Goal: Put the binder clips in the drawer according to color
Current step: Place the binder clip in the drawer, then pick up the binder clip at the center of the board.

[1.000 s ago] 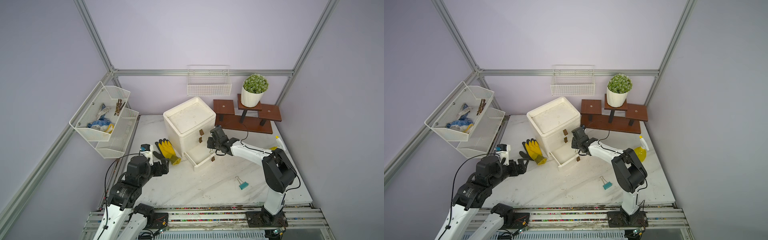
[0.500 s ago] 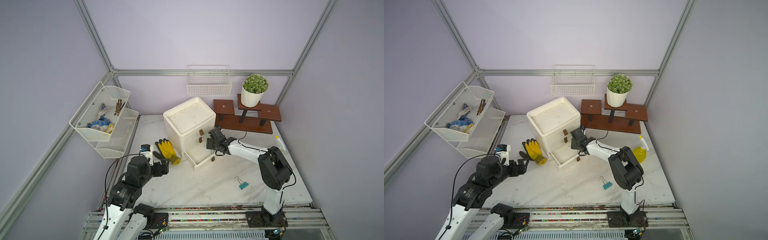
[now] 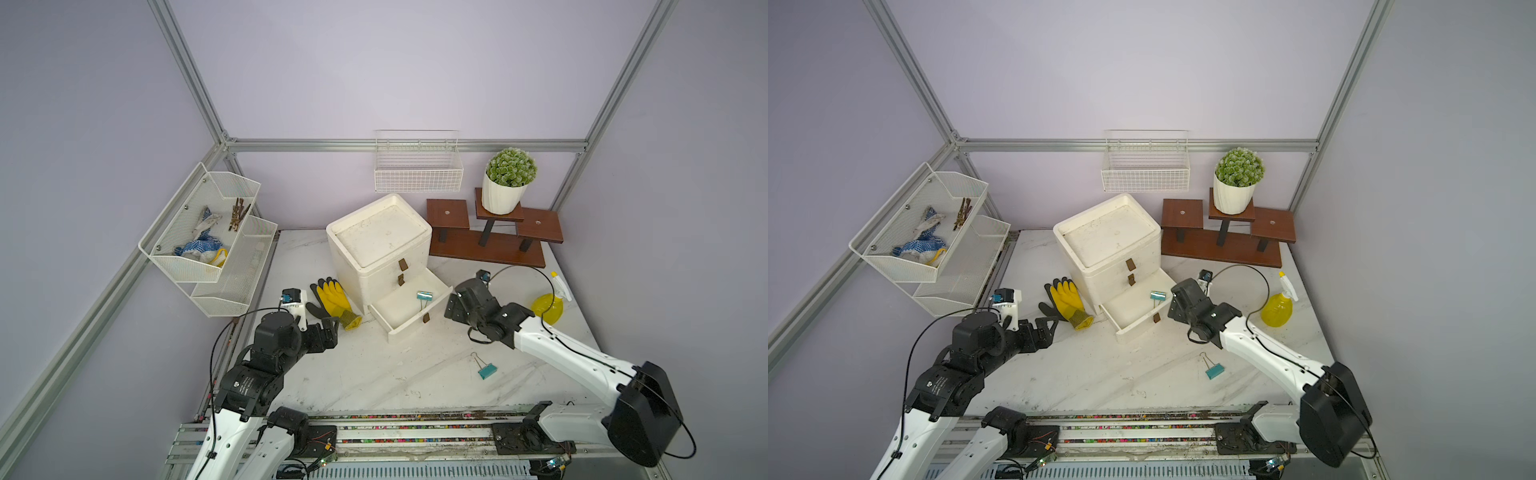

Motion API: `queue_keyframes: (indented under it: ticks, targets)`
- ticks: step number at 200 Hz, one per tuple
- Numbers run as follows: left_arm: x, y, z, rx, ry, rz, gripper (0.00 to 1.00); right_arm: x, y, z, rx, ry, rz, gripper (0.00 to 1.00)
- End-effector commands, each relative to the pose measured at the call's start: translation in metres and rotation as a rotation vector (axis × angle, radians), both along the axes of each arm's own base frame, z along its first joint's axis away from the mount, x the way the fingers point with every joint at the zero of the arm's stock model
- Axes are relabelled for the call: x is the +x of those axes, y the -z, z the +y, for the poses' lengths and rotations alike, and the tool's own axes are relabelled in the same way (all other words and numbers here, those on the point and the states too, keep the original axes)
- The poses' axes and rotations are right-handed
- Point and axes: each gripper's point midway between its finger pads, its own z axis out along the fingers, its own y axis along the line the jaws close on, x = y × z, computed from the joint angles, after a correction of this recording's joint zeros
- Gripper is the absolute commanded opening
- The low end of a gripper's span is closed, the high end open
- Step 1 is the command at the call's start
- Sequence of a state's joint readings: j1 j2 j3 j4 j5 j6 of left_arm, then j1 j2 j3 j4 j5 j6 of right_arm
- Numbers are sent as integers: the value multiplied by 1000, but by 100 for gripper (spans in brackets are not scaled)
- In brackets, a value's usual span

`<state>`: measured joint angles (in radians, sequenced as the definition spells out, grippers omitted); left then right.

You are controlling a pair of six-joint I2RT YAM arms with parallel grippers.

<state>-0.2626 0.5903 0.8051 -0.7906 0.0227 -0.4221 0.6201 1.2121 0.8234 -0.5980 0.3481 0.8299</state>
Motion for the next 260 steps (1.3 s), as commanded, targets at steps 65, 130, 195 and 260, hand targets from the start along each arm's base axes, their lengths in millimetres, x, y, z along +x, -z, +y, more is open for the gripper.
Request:
queue_keyframes:
  ticks: [65,130,195,260]
  targets:
    - [3,-9,-2,0,19,-55,92,-122,83,-53,134,240,315,87]
    - [4,-8,-3,-1,23,-49,92,-105,91,-9,282,137,286,84]
    - [3,-9,-2,-3,20,-56,92,-59,86,15,272,119,196,84]
    - [2,-10,-2,-4,20,-59,92,-43,67,18,111,30,214,86]
